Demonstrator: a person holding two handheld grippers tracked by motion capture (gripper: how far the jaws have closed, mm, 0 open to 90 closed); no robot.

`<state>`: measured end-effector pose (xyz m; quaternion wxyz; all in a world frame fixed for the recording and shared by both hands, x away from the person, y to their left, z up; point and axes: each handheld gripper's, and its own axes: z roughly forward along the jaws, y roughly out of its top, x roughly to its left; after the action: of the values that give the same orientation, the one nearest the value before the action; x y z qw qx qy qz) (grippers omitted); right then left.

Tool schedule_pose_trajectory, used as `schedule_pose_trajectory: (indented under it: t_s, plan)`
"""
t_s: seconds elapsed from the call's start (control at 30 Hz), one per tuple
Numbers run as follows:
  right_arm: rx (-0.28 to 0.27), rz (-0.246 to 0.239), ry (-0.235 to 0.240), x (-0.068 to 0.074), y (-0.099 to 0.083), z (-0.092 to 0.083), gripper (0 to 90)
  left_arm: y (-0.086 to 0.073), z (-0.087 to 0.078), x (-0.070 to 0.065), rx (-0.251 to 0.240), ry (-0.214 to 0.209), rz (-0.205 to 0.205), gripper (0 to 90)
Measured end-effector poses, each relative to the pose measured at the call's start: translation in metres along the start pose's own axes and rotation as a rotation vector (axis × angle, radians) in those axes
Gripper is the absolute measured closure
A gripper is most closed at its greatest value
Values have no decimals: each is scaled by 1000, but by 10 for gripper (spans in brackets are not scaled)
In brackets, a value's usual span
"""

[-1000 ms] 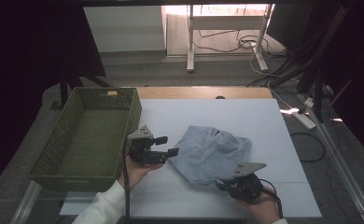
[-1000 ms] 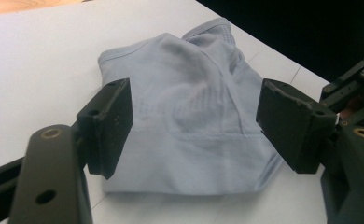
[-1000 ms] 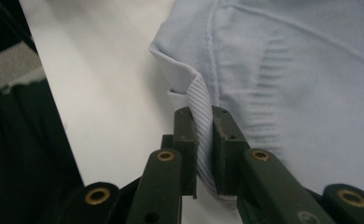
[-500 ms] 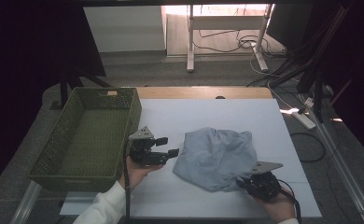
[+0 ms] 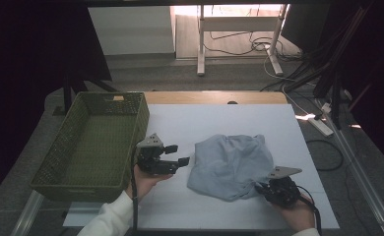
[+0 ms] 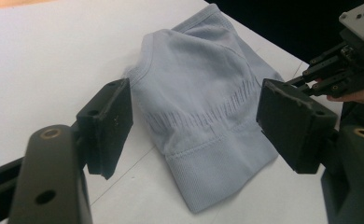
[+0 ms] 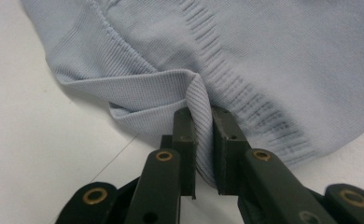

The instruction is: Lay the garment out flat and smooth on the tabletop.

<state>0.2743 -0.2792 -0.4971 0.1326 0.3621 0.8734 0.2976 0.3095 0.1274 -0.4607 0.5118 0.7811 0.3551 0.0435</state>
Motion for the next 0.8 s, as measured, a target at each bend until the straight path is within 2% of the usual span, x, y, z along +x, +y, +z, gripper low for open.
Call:
schedule_pose_trajectory:
  t_s: [0.13, 0.27, 0.37, 0.47, 0.7, 0.8]
  plan:
    - [-12, 2, 13, -1, 0, 0, 774, 0, 1, 0, 3, 0, 0, 277]
    - [-68, 12, -11, 1, 1, -4, 497, 0, 0, 0, -1, 1, -1, 277]
    - [-150, 31, -17, 4, 5, -10, 384, 0, 0, 0, -1, 1, -1, 277]
    - [-214, 40, -17, 10, 12, -14, 364, 0, 0, 0, 0, 2, -2, 278]
    - [-232, 17, -17, 24, 35, 1, 360, 1, -1, -2, -3, 3, 5, 277]
    - [-217, -20, -24, 31, 45, 11, 351, 2, -2, -3, -2, 5, 11, 277]
